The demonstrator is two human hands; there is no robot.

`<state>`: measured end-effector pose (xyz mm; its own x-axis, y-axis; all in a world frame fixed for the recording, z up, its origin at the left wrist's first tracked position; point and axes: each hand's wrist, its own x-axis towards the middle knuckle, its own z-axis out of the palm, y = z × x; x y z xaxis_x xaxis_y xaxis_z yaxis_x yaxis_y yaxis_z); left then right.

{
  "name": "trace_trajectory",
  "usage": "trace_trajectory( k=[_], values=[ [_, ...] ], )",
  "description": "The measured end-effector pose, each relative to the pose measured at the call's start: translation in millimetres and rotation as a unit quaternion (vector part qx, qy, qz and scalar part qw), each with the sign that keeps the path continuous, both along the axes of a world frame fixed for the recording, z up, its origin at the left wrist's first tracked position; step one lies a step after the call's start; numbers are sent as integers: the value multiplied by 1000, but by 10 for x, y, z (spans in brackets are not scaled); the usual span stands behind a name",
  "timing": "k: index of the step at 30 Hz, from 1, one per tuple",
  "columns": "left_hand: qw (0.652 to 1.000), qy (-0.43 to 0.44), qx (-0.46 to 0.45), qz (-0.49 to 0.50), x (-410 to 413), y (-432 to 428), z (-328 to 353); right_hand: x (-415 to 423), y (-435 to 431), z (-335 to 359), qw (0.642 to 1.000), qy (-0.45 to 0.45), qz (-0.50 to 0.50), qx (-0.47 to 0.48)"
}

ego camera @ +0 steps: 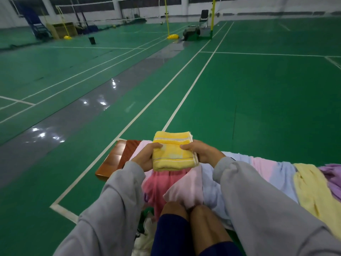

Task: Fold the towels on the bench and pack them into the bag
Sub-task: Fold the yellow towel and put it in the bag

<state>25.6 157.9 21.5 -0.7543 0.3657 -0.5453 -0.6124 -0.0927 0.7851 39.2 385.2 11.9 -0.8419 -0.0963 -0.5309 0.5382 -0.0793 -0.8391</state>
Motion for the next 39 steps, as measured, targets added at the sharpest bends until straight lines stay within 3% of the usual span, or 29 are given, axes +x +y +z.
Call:
trace_trajectory(
  k=[3, 8, 13, 18, 20, 22, 24, 27, 31, 34, 37, 39],
  values=[
    [1000, -8, 19, -16, -12, -177, -3, 60, 0, 59, 996, -23, 72, -37],
    [997, 14, 52, -58, 29, -279, -4, 85, 45, 144, 992, -30, 110, -57],
    [992, 109, 50, -27, 4, -234, -29, 97, 18, 222, 996, 41, 32, -66],
    [990, 116, 63, -49, 90, -174, -17, 147, 58, 201, 996, 49, -20, -67],
    [993, 103, 37, -50, 45, -297, -58, 176, 106, 179, 996, 73, -23, -45],
    [994, 100, -50, 0, -32, -432, -73, 195, 212, 133, 994, 105, -33, -4],
    [977, 153, -149, 22, -61, -485, 17, 224, 319, 89, 990, 133, -21, 36],
    [944, 237, -206, -104, -9, -283, 268, 252, 341, 89, 986, 145, 37, 68],
    [903, 199, -226, -307, 143, 171, 452, 225, 177, 221, 985, 135, 107, 12],
    [935, 142, -157, -284, 232, 281, 414, 239, 159, 381, 979, 144, 139, -45],
    [945, 161, -118, -260, 259, 242, 334, 233, 209, 438, 984, 145, 101, 7],
    [957, 183, -120, -191, 243, 251, 291, 214, 196, 424, 990, 123, 38, 49]
  ],
)
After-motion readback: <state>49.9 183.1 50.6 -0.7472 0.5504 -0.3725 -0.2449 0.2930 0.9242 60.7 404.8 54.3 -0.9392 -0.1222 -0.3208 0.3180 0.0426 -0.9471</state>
